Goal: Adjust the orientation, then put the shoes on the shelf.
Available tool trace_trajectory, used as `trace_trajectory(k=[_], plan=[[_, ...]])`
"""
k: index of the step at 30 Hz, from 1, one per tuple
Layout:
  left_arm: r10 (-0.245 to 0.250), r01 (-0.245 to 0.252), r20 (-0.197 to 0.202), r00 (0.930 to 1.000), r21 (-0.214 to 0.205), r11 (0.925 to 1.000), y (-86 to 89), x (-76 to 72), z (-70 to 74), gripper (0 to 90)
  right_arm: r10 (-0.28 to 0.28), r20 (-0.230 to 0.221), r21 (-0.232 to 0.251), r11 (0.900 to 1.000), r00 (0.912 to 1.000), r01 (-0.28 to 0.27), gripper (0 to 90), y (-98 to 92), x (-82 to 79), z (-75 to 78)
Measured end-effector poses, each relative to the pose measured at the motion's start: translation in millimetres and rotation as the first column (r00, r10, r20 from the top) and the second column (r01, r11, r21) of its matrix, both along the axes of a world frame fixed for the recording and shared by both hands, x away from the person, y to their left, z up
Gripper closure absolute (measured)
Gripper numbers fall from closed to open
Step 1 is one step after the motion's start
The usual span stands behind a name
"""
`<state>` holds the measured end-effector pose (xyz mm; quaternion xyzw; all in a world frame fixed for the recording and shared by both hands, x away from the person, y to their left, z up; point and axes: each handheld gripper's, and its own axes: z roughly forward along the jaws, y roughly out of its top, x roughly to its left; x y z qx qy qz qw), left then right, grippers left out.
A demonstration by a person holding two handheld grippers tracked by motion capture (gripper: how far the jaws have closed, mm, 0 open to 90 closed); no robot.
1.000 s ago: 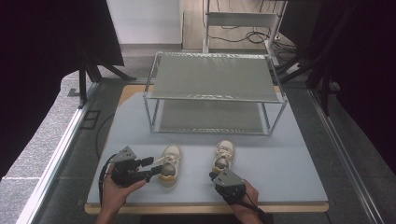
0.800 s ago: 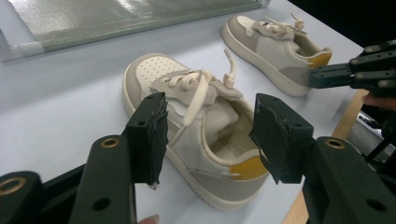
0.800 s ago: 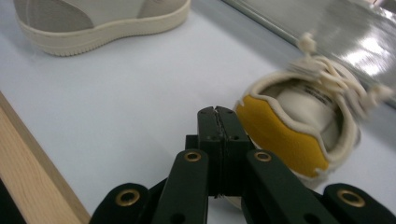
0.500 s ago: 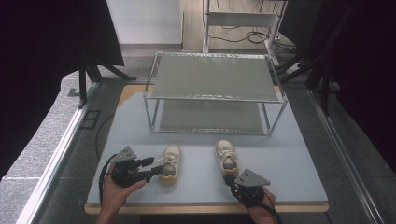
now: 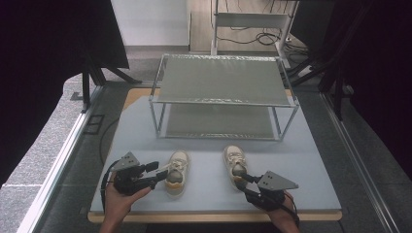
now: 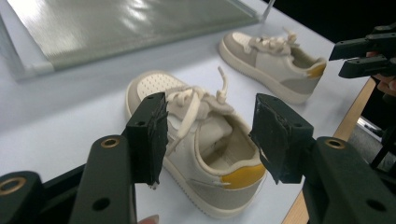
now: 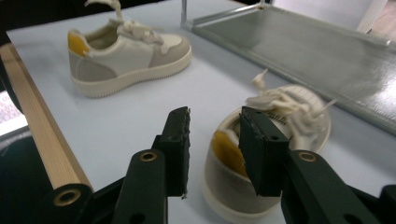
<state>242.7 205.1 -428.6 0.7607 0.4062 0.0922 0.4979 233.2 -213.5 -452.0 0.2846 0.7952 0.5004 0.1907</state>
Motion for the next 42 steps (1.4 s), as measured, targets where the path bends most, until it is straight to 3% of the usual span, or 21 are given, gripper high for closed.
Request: trace_trajectory(k=[3,9,15,19,21,24,26,27,28,29,30,32,34,35,36,37,38,39,40,41,42], plan=[[-0.002,0.002,0.007,1.0000,-0.002,1.0000,1.0,-0.8,2.5,45.7,-0.003,0.000,0.038,0.9993,1.0000,0.003,62.2,-8.3,3.9,5.5],[-0.053,0.053,-0.002,0.9986,-0.001,0.9986,-4.6,-0.1,0.6,45.4,0.023,-0.012,0.021,0.9995,0.9997,-0.022,60.1,-15.8,13.7,8.0],[-0.170,0.170,0.012,0.9853,0.034,0.9849,-15.8,1.4,13.3,44.6,0.076,0.001,-0.050,0.9959,0.9971,-0.076,58.4,-18.5,19.5,10.2],[-0.215,0.215,-0.002,0.9766,0.063,0.9746,-23.7,8.6,15.2,44.7,0.130,-0.036,-0.060,0.9894,0.9908,-0.132,58.5,-16.1,29.6,15.8],[-0.242,0.243,-0.016,0.9701,0.098,0.9651,-29.0,12.1,14.8,44.6,0.160,-0.062,-0.109,0.9801,0.9852,-0.166,58.3,-10.1,37.2,19.2],[-0.300,0.302,-0.037,0.9531,0.159,0.9398,-36.0,15.8,14.7,44.6,0.207,-0.099,-0.161,0.9620,0.9733,-0.221,57.4,-4.5,46.0,23.2],[-0.360,0.366,-0.069,0.9304,0.207,0.9072,-41.7,18.0,14.2,44.2,0.252,-0.149,-0.189,0.9417,0.9561,-0.278,56.9,-1.2,53.6,26.3],[-0.360,0.366,-0.069,0.9304,0.207,0.9072,-41.7,18.0,14.2,44.2,0.252,-0.149,-0.189,0.9417,0.9561,-0.278,56.9,-1.2,53.6,26.3],[-0.383,0.393,-0.092,0.9193,0.245,0.8860,-46.0,19.2,12.7,44.1,0.263,-0.183,-0.211,0.9305,0.9473,-0.299,56.2,0.8,58.2,25.9],[-0.394,0.407,-0.104,0.9132,0.257,0.8762,-48.0,20.0,11.4,44.1,0.263,-0.197,-0.223,0.9261,0.9445,-0.304,56.0,1.5,60.9,25.0],[-0.394,0.407,-0.104,0.9132,0.257,0.8762,-48.0,20.0,11.4,44.1,0.263,-0.197,-0.223,0.9261,0.9445,-0.304,56.0,1.5,60.9,25.0],[-0.427,0.451,-0.143,0.8927,0.285,0.8461,-52.9,23.5,6.4,44.3,0.271,-0.243,-0.238,0.9143,0.9313,-0.328,56.1,2.9,67.4,20.3],[-0.436,0.469,-0.175,0.8830,0.307,0.8281,-55.7,26.5,2.5,44.7,0.288,-0.272,-0.248,0.9012,0.9182,-0.356,56.5,4.0,70.2,16.2],[-0.436,0.469,-0.175,0.8830,0.307,0.8281,-55.7,26.5,2.5,44.8,0.288,-0.272,-0.248,0.9012,0.9182,-0.356,56.5,4.0,70.2,16.2],[-0.445,0.491,-0.207,0.8711,0.343,0.8007,-57.2,30.1,0.3,45.3,0.309,-0.308,-0.267,0.8798,0.8999,-0.393,57.4,5.2,73.1,10.8],[-0.445,0.491,-0.207,0.8711,0.343,0.8007,-57.2,30.1,0.3,45.8,0.313,-0.312,-0.275,0.8739,0.8970,-0.401,57.4,5.7,73.8,9.1],[-0.458,0.513,-0.232,0.8583,0.355,0.7816,-57.8,33.7,0.2,46.7,0.317,-0.312,-0.274,0.8726,0.8956,-0.404,58.5,6.2,74.8,8.0],[-0.458,0.513,-0.232,0.8583,0.355,0.7816,-57.8,33.7,0.2,47.6,0.317,-0.312,-0.274,0.8726,0.8956,-0.404,58.5,6.2,74.8,8.0],[-0.466,0.532,-0.257,0.8468,0.382,0.7558,-58.6,37.6,0.3,49.0,0.329,-0.327,-0.270,0.8659,0.8860,-0.421,59.9,7.9,77.3,7.6],[-0.466,0.532,-0.257,0.8468,0.382,0.7558,-58.6,37.6,0.3,50.4,0.329,-0.327,-0.270,0.8659,0.8860,-0.421,59.9,7.9,77.3,7.6],[-0.467,0.549,-0.289,0.8357,0.407,0.7303,-61.0,41.2,-1.6,51.6,0.346,-0.338,-0.275,0.8531,0.8753,-0.444,61.2,10.5,79.7,6.5]])
